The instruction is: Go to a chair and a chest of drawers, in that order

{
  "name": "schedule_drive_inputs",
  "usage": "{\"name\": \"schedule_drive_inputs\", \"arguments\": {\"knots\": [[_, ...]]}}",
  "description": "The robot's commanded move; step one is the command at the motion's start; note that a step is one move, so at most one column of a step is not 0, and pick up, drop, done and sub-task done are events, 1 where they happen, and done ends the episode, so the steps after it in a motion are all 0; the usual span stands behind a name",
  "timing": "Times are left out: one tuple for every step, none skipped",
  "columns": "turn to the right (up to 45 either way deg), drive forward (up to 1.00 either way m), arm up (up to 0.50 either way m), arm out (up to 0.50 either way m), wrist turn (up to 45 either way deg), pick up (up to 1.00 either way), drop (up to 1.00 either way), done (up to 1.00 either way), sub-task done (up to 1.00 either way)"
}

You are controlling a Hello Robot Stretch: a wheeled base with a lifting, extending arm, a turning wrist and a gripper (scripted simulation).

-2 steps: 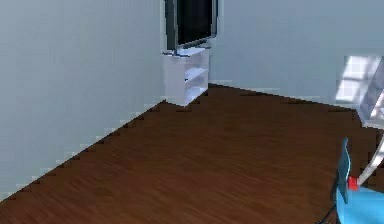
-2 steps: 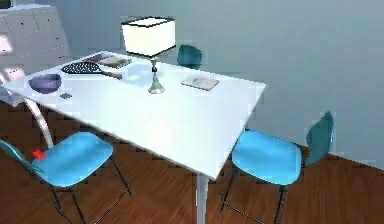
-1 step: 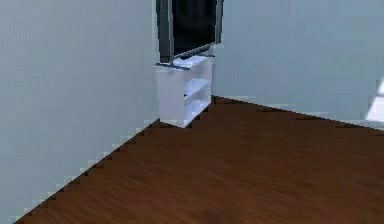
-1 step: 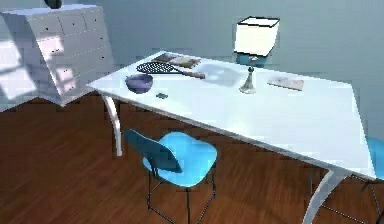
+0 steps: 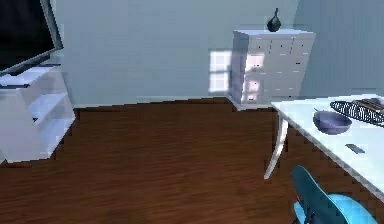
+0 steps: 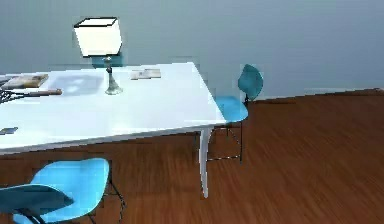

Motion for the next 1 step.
{"name": "schedule_drive_inputs", "arguments": {"knots": [[0.0, 1.0, 0.0, 0.0, 0.0, 0.0, 0.0, 0.0, 0.0]]}}
